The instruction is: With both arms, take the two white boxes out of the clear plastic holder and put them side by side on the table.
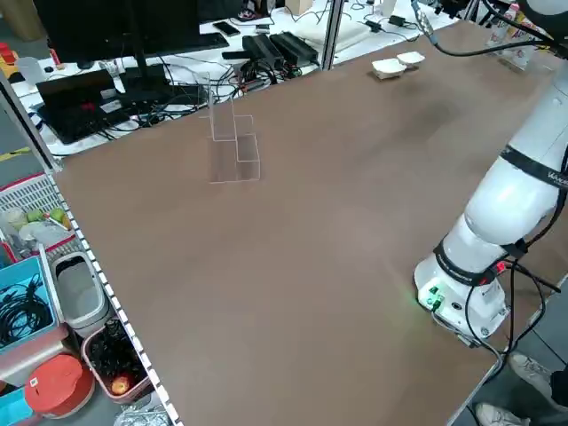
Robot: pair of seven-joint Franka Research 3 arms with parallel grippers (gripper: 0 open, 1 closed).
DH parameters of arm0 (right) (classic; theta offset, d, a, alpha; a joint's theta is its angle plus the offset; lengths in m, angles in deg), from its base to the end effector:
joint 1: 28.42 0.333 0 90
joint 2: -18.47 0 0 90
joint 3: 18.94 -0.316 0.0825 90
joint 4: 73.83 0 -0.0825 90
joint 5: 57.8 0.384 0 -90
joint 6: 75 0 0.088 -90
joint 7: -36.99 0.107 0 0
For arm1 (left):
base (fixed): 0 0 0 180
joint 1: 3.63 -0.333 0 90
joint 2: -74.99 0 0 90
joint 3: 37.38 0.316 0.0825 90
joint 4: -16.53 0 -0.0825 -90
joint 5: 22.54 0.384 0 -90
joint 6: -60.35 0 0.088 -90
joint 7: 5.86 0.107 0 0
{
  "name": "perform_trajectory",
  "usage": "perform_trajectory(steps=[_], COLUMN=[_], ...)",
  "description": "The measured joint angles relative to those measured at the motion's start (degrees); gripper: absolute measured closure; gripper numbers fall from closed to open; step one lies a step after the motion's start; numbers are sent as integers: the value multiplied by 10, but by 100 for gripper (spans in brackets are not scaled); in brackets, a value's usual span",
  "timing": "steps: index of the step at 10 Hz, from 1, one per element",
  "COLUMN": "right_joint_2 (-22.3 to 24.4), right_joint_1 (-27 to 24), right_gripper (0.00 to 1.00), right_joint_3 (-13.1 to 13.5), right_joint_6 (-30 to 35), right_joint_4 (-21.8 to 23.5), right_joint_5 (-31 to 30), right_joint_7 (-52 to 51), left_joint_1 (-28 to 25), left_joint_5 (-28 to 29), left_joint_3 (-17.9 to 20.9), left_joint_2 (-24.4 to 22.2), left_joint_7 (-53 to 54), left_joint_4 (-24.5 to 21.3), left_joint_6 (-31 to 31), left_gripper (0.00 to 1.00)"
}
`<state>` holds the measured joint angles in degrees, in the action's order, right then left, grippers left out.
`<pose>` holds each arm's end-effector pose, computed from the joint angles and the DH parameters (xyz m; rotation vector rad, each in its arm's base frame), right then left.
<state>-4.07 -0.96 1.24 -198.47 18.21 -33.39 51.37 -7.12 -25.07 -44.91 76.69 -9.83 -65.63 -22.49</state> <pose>0.6713 0.1333 0.4316 -2.8297 0.4142 -0.1933 0.5492 -0.0427 0.6612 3.0950 -0.0098 -0.0322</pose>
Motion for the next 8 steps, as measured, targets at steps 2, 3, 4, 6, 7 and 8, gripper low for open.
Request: perform_trajectory(steps=[2,3,4,6,7,8], right_joint_2=[34,52,72,116,136,154], right_joint_1=[-133,-174,-198,-229,-248,-262], right_gripper=[0,0,0,0,0,0], right_joint_3=[-123,-158,-174,-186,-201,-213], right_joint_6=[35,58,90,152,176,199], right_joint_4=[0,-1,-1,-2,-2,-3], right_joint_5=[-63,-88,-103,-143,-166,-180], right_joint_7=[-8,-9,-10,-12,-12,-12], left_joint_1=[0,0,0,0,1,1], left_joint_5=[0,0,0,0,0,0], left_joint_3=[0,0,0,0,-1,-1], left_joint_2=[0,0,0,0,0,0], left_joint_7=[0,0,0,0,0,0], left_joint_4=[0,0,0,0,0,0], left_joint_6=[0,0,0,1,1,1], left_gripper=[0,0,0,0,0,0])
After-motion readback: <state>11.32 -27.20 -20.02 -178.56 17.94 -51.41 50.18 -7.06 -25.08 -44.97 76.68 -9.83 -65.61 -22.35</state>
